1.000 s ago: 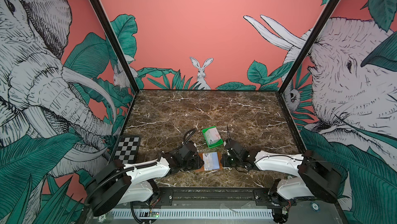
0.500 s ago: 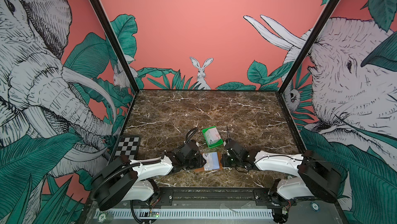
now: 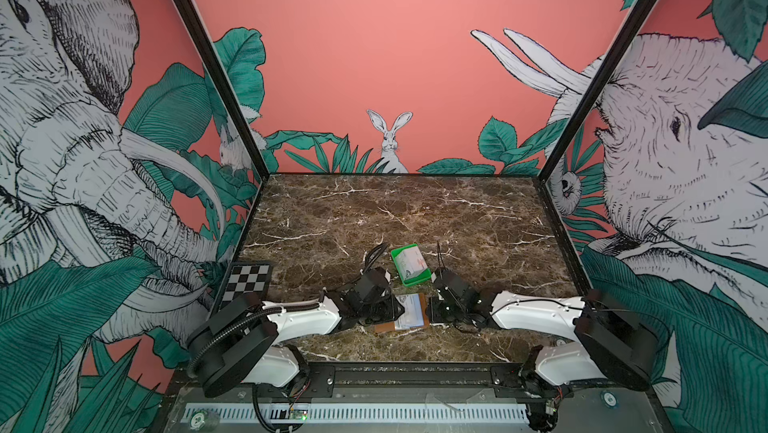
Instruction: Put the credit cards into the card holder
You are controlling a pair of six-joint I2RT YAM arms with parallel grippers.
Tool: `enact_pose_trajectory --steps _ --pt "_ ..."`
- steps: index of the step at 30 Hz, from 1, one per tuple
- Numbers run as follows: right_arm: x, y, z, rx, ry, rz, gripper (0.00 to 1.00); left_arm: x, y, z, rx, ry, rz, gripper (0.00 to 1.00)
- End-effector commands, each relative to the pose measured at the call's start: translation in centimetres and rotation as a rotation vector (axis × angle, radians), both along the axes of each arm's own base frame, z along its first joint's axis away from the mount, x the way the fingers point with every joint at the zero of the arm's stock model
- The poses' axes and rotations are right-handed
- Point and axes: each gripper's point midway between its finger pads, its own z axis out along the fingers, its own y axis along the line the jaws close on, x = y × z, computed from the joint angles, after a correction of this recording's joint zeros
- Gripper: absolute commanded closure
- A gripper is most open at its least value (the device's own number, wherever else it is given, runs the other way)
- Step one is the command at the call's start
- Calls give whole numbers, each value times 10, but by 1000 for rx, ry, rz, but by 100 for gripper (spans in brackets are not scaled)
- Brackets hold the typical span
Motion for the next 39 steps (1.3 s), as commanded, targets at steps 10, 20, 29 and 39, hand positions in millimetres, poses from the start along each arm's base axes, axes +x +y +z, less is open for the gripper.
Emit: enact_pose_trajectory --steps 10,20,29,39 --pt "-7 -10 -14 -75 28 7 87 5 -9 10 -7 -24 -16 74" --pt "-7 -11 -14 -76 27 4 87 1 9 4 82 -5 6 74" --pt "-7 -11 -15 -77 27 -1 87 3 1 -2 71 6 -6 73" --pt "-8 -12 -18 -79 32 -2 87 6 -12 6 8 -9 -28 76"
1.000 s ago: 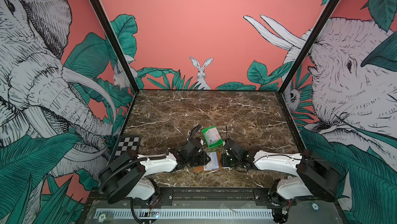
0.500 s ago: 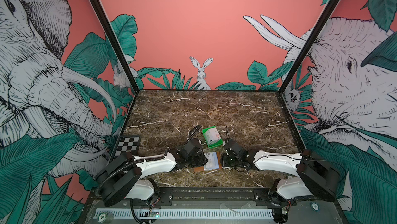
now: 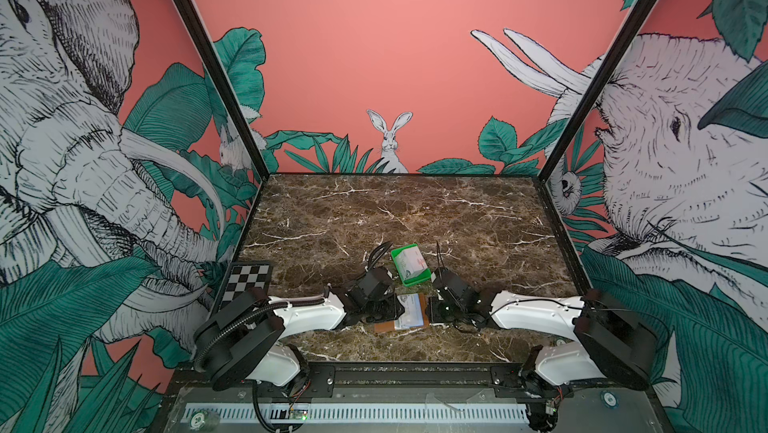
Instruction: Put the credit cards into the card holder
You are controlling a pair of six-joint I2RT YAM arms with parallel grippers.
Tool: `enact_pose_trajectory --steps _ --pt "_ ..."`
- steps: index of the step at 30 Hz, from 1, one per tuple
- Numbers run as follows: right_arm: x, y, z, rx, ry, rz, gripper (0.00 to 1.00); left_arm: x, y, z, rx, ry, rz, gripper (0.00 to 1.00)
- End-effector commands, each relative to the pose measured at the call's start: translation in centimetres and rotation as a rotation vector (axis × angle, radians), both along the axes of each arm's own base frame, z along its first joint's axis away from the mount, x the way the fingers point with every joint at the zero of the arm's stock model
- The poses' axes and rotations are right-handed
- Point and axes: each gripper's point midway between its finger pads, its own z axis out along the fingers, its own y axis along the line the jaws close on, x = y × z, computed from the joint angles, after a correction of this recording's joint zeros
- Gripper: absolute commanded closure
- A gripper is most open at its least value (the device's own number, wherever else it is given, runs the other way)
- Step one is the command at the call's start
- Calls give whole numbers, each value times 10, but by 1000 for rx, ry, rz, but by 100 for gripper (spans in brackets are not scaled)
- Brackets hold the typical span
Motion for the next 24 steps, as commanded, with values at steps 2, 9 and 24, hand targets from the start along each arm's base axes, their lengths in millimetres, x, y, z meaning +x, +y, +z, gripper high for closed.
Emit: enact_pose_trajectory --steps 2,9,24 --pt "-9 -12 -18 -73 37 0 87 3 -12 13 -44 -30 -25 77" --pt "-8 -10 -17 -68 32 1 87 2 -15 13 -42 -29 -39 78" --pt "-4 -9 6 -18 -27 2 80 -3 10 13 36 -70 -26 83"
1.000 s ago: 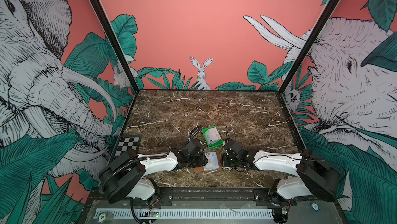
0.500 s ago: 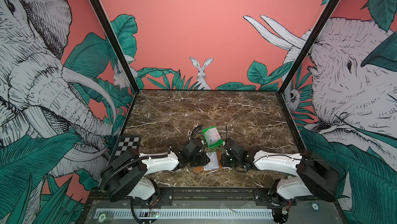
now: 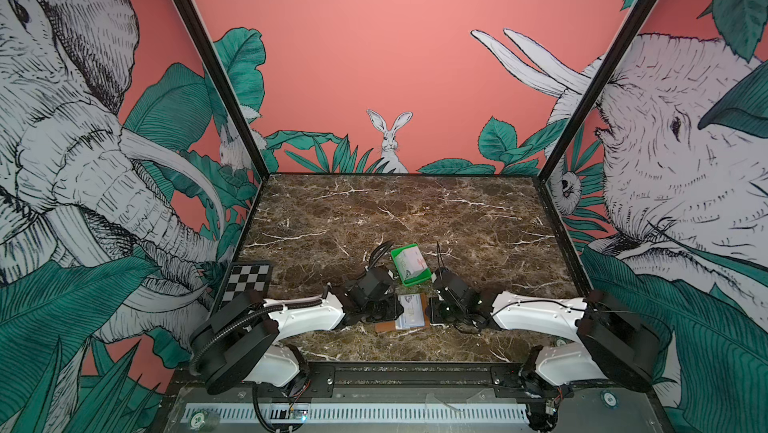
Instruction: Put the credit cards into the card holder
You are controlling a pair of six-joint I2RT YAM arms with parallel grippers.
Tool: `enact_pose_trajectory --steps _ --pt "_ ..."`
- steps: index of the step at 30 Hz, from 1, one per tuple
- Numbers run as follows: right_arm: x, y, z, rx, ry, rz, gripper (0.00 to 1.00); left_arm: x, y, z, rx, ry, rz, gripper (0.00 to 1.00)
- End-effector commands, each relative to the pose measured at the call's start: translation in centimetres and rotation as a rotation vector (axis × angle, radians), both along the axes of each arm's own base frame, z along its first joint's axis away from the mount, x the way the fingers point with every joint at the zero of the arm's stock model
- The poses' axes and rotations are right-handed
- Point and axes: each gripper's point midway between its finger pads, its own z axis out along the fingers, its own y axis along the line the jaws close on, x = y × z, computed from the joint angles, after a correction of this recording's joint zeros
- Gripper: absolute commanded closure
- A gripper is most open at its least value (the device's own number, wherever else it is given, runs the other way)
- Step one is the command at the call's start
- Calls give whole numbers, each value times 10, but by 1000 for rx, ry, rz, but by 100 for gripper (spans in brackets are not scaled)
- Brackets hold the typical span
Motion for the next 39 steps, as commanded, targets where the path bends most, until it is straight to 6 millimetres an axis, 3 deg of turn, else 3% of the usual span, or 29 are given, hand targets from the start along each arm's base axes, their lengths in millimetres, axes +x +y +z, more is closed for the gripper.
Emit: enact_pose_trajectory --steps 1,13,28,39 --pt "-2 -6 4 -10 -31 6 80 -2 10 4 24 -43 -7 84" --pt "-5 -3 28 87 -102 44 75 -5 12 3 1 -107 -35 85" --pt "-10 10 15 108 -60 36 74 -3 6 -10 81 -110 -74 90" --pt "-7 8 2 63 -30 -2 75 -4 2 -16 77 -98 -83 90"
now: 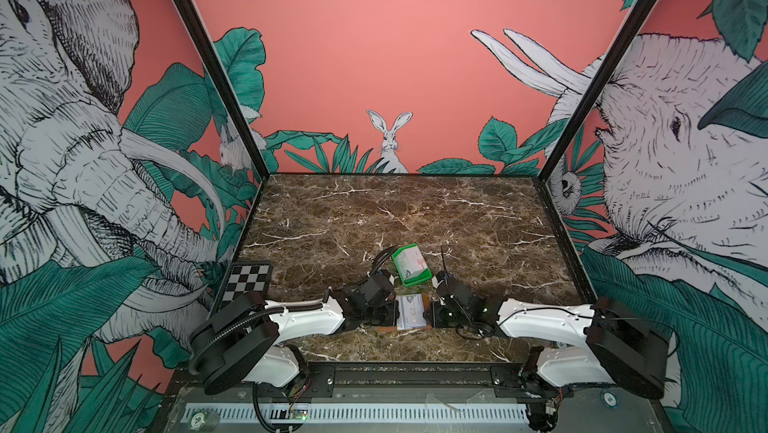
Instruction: Put the credit cards into the card holder
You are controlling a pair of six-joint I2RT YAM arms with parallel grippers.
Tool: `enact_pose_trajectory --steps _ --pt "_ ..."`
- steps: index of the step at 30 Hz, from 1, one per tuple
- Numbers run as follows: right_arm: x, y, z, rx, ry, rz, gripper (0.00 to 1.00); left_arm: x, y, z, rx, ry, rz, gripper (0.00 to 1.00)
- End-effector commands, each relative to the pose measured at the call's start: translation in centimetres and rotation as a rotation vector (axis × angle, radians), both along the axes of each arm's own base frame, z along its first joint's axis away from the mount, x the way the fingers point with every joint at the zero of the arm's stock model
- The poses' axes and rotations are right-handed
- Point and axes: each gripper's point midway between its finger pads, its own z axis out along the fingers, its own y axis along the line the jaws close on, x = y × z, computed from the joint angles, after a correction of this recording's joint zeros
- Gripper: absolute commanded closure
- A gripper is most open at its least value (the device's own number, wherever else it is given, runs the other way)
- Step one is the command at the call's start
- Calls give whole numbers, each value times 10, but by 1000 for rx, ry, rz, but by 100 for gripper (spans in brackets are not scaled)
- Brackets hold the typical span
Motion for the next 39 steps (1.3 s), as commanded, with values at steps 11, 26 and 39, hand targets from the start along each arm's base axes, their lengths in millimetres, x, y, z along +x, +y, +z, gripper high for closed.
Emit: enact_pose_trajectory --steps 11,26,39 --pt "1 8 2 17 2 -3 76 6 -9 7 -32 -30 -1 93" --pt "7 9 21 53 -50 -10 76 12 -21 19 -84 -41 11 92" --pt "6 12 16 43 -38 6 77 12 -23 11 -67 -13 10 87"
